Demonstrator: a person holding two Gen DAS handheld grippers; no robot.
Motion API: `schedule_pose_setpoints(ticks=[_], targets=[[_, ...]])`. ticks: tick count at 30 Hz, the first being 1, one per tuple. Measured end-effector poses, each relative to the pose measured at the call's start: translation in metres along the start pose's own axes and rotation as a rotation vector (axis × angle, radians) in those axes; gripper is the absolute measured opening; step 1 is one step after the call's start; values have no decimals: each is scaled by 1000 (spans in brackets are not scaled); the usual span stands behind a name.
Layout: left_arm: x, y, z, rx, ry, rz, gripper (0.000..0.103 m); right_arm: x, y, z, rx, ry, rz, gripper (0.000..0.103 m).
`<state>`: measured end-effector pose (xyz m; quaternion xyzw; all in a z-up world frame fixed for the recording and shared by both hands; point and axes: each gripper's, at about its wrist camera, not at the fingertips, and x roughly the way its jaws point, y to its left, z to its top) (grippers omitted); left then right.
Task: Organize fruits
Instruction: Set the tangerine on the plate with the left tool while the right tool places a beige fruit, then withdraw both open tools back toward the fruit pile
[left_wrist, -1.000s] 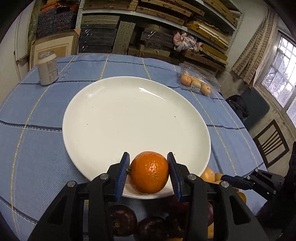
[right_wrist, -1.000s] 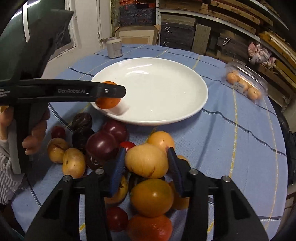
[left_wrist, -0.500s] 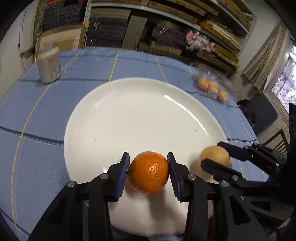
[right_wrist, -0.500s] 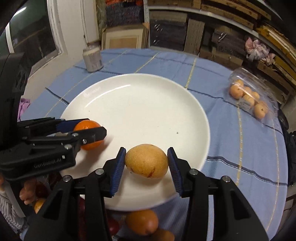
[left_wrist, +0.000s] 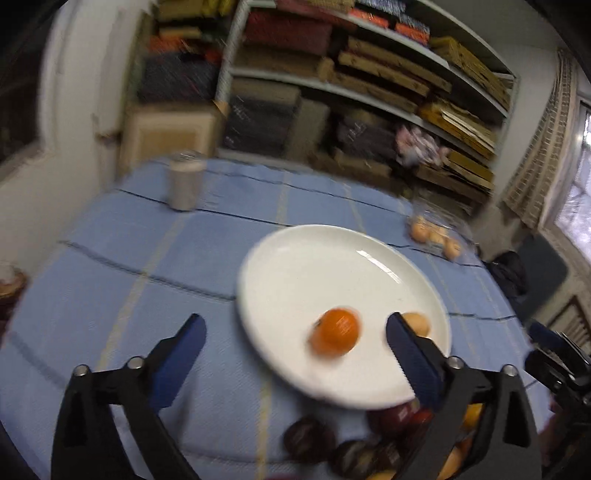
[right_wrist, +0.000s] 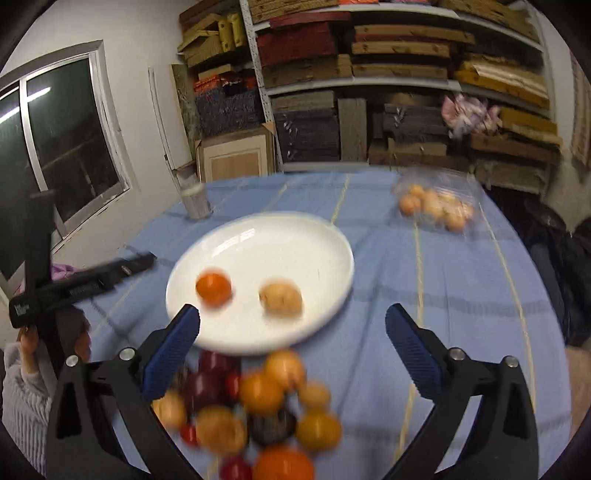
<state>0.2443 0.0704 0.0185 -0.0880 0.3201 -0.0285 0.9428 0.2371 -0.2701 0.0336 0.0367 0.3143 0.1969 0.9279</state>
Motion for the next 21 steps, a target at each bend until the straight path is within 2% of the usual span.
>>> schedule_pose_setpoints(ticks=[2, 5, 9, 12, 13, 16, 18, 19, 21], targets=[[-15, 1, -27, 42, -6, 72, 99, -7, -7, -28, 34, 13, -50, 99], [-26, 2, -55, 74, 16, 92, 99, -17, -8, -50, 39, 22, -67, 99], [-36, 7, -81, 51, 41, 36, 99, -28, -3, -68, 30, 14, -88, 99], [-49, 17, -96, -19, 4, -116, 99, -39, -6, -83, 71, 0, -95, 99], [-52, 18, -98, -26, -2, -126, 99, -43, -6, -89, 82, -11, -100, 99], [-54, 16, -98, -12, -14, -101, 99, -48, -8, -104, 120, -21, -69, 99], [-51, 5, -100, 35, 20, -106, 99, -46, -7, -106, 125, 9, -32, 99], [-48, -4, -102, 79, 49, -89, 99, -45, -5, -105, 113, 16, -42, 99], [-48, -15, -104, 140, 47, -44, 99, -41, 1, -105, 80, 40, -95, 99]])
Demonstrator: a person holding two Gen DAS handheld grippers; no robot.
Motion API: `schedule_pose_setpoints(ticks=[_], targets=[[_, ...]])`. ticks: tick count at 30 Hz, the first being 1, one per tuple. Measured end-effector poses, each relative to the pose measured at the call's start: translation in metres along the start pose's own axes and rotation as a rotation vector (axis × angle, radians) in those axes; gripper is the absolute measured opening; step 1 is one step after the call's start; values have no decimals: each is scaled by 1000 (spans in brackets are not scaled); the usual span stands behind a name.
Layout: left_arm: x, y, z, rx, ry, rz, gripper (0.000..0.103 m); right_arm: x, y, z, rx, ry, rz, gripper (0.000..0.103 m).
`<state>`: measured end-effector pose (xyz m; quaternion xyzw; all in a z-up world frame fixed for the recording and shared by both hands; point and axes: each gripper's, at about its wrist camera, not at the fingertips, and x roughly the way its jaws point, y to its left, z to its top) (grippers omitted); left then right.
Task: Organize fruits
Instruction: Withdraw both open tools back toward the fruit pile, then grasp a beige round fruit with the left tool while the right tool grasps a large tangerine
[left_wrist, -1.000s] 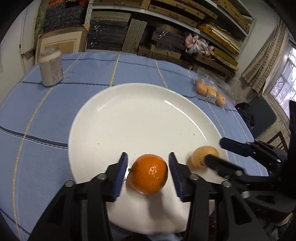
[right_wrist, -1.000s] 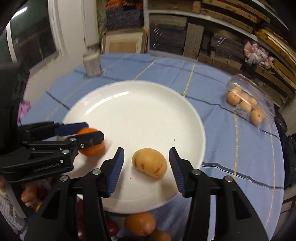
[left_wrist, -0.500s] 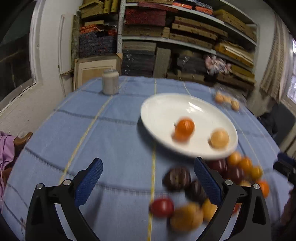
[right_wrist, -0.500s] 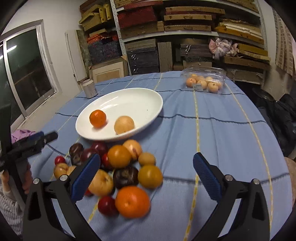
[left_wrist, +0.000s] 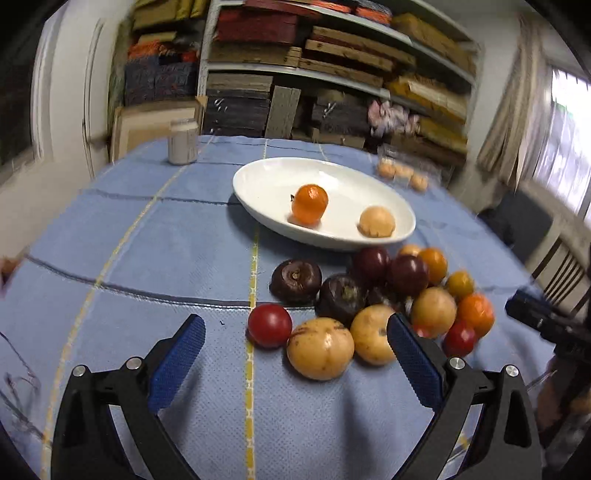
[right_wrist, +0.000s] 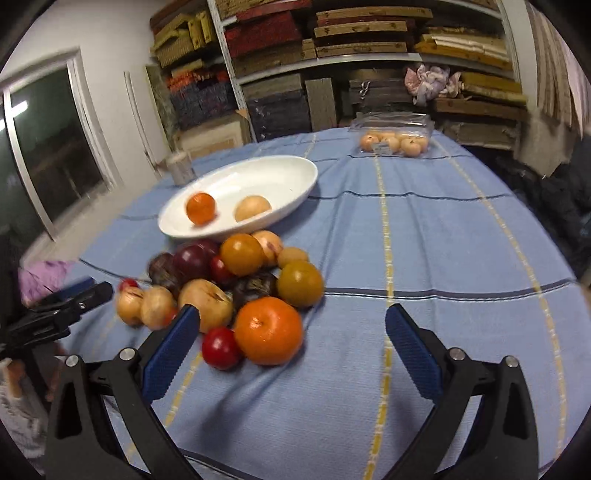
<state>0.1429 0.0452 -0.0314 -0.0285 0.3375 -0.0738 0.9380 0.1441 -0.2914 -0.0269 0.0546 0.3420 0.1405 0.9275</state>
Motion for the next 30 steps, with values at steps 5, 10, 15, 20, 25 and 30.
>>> schedule_pose_setpoints(ticks=[5, 10, 15, 20, 25, 30], targets=[[10, -7, -3, 39, 40, -4, 99, 9, -2, -1, 6, 57, -24, 99], [22, -7, -5, 42, 96, -41, 98, 19, -9, -2, 41, 100, -17, 99], [34, -11, -7, 51, 133, -79, 80, 20, -13, 0, 63, 97, -18, 99], [37, -11, -7, 42, 131, -98, 79, 21, -10, 1, 45, 95, -12, 91], [33, -17, -6, 72, 115, -119, 64, 28, -8, 1, 40, 123, 22, 79], [31, -13, -7, 50, 117, -135, 57, 30, -5, 0, 31, 143, 54, 74]])
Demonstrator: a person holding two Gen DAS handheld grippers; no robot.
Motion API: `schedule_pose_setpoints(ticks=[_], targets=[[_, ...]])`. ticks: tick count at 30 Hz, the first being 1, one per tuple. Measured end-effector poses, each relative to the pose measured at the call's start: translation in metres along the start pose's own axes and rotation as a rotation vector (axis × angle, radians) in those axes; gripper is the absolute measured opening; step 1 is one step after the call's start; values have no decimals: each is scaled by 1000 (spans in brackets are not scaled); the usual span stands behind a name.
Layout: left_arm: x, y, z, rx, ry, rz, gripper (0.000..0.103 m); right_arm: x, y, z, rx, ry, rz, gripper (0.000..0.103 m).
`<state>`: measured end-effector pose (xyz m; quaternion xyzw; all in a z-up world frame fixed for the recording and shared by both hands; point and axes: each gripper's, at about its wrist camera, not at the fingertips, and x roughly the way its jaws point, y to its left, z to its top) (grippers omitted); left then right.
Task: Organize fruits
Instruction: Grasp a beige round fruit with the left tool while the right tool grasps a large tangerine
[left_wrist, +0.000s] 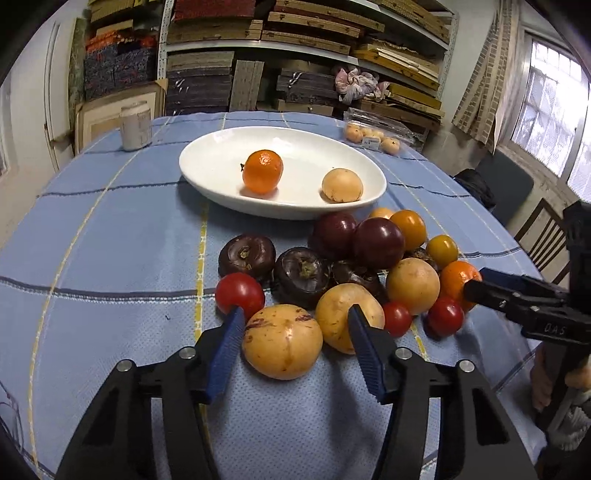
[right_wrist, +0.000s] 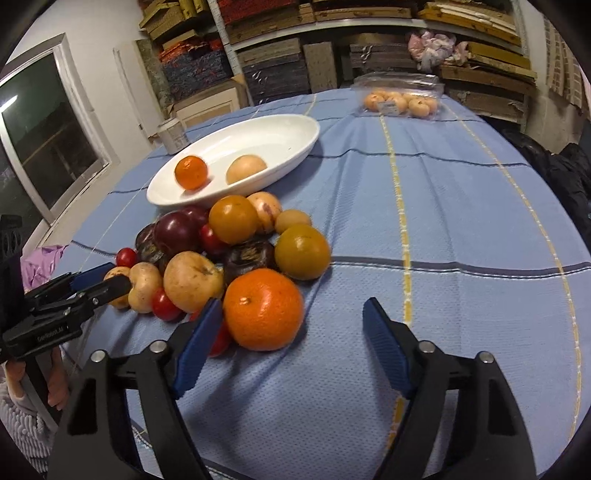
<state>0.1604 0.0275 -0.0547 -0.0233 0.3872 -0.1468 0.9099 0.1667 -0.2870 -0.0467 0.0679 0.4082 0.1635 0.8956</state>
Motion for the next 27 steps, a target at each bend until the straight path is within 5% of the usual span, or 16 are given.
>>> schedule_pose_setpoints(ticks=[10, 16, 19, 27], targets=[[5, 20, -1, -95, 36, -33, 61, 11, -6, 2, 42, 39, 53, 73], [0, 10, -3, -31, 35, -18, 54, 10, -3, 2, 22, 35, 112, 48], [6, 21, -5, -71, 81, -42, 45, 10, -5, 2, 33, 39, 125, 48], [7, 22, -3, -69, 69, 6, 45, 12, -7, 3, 50, 40, 115, 48]])
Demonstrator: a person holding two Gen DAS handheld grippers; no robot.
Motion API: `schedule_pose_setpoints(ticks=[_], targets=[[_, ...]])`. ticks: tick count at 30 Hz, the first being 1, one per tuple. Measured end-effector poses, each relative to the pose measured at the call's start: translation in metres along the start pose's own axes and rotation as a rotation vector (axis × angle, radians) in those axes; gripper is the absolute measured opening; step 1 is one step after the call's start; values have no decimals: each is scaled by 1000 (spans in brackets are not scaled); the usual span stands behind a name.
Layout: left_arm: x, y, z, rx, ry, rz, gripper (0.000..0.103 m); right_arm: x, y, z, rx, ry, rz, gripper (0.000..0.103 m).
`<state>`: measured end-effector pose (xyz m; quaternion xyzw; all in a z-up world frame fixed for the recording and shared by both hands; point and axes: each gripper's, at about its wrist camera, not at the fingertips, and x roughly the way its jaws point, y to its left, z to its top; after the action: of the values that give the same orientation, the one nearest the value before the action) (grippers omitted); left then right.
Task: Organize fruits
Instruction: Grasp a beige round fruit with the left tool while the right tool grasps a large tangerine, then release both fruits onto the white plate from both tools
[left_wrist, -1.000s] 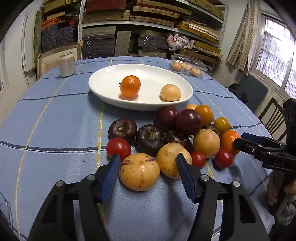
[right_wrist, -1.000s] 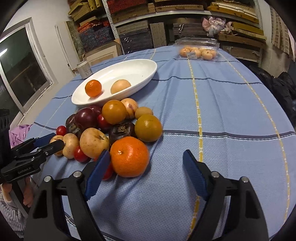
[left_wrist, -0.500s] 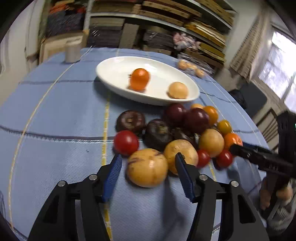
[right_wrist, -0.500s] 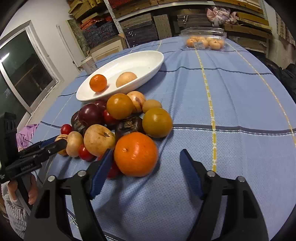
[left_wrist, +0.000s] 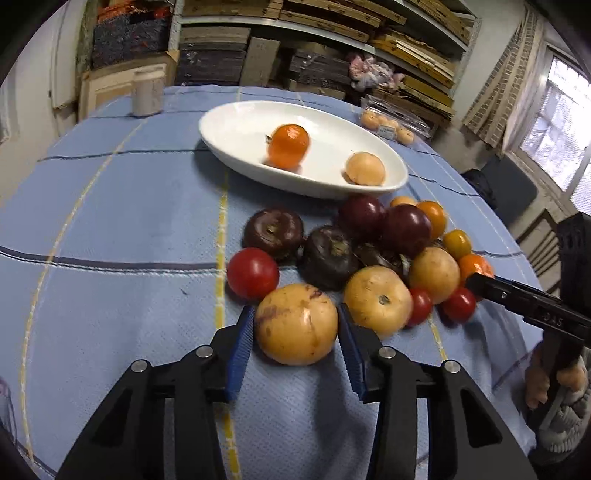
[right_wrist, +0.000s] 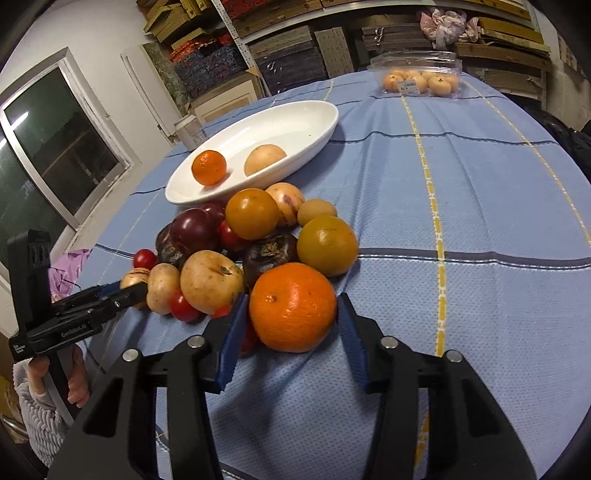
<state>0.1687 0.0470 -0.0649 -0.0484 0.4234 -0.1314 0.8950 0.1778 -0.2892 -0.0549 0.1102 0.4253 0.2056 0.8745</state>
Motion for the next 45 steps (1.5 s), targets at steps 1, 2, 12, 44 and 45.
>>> schedule_pose_setpoints(ticks=[1, 2, 12, 44, 45], targets=[[2, -2, 1, 10, 4, 18, 45, 2, 1, 1, -3, 2, -13, 48], [4, -5, 1, 23, 6, 29, 45, 4, 3, 1, -11, 7, -27, 48], [3, -4, -1, 21, -4, -19, 44, 6, 7, 2, -44, 2, -41, 46], [56, 33, 159, -78, -142, 91, 63, 80, 36, 174, -22, -60, -66, 53], [50, 35, 159, -90, -160, 89, 70, 68, 36, 173, -11, -98, -57, 53]])
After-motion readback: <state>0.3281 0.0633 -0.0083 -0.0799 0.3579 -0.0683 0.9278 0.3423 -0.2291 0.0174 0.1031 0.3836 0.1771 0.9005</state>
